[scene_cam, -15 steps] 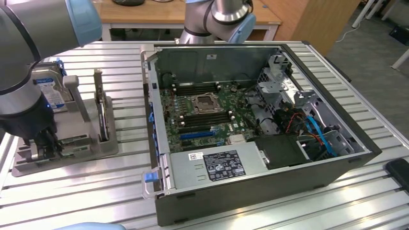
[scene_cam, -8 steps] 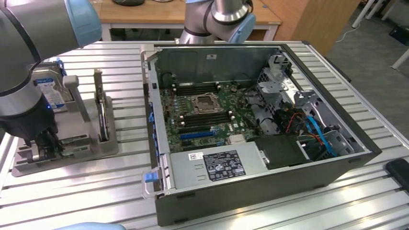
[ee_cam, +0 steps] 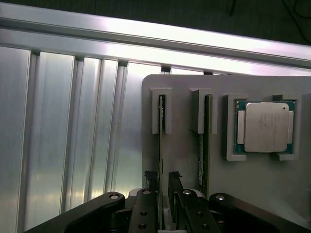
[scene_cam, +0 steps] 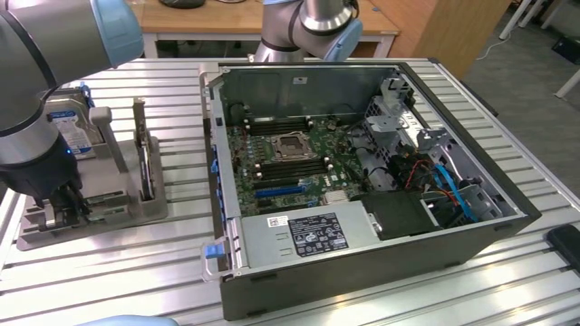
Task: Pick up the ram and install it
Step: 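Pick up the ram and move it above insertion slot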
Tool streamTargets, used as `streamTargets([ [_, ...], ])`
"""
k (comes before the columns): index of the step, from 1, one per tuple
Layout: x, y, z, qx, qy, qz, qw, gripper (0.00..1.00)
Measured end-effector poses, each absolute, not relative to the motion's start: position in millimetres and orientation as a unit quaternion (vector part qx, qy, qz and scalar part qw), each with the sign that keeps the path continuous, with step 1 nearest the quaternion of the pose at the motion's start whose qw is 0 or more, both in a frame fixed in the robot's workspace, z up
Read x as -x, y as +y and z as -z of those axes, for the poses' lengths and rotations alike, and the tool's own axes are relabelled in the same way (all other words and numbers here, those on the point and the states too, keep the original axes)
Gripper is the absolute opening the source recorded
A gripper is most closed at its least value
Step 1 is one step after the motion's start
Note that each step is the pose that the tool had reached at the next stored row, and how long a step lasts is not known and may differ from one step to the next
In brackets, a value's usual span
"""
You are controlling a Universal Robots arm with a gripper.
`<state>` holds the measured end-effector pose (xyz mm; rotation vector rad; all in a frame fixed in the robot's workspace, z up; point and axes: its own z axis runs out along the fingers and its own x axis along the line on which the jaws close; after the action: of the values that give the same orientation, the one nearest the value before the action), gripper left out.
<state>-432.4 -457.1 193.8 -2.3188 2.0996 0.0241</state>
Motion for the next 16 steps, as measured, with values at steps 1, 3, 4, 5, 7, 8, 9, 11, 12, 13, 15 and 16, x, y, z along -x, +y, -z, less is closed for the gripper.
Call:
streamTargets([
  [1, 432.4, -457.1, -193.8, 0.741, 0.671, -0.008, 0.007, 0.24],
  [3, 432.5, -457.1, -193.7, 0.741, 0.671, -0.008, 0.007, 0.24],
  [4, 432.5, -457.1, -193.7, 0.741, 0.671, -0.008, 0.007, 0.24],
  [5, 432.5, -457.1, -193.8, 0.741, 0.671, -0.008, 0.007, 0.24],
  [7, 432.5, -457.1, -193.8, 0.741, 0.671, -0.008, 0.007, 0.22],
  [8, 432.5, -457.1, -193.8, 0.741, 0.671, -0.008, 0.007, 0.16],
  [9, 432.5, -457.1, -193.8, 0.741, 0.671, -0.008, 0.007, 0.13],
  [11, 432.5, -457.1, -193.8, 0.741, 0.671, -0.008, 0.007, 0.13],
  [12, 432.5, -457.1, -193.8, 0.741, 0.671, -0.008, 0.007, 0.13],
  [13, 432.5, -457.1, -193.8, 0.741, 0.671, -0.008, 0.007, 0.13],
  [15, 432.5, -457.1, -193.8, 0.741, 0.671, -0.008, 0.007, 0.13],
  [16, 432.5, -457.1, -193.8, 0.741, 0.671, -0.008, 0.007, 0.13],
])
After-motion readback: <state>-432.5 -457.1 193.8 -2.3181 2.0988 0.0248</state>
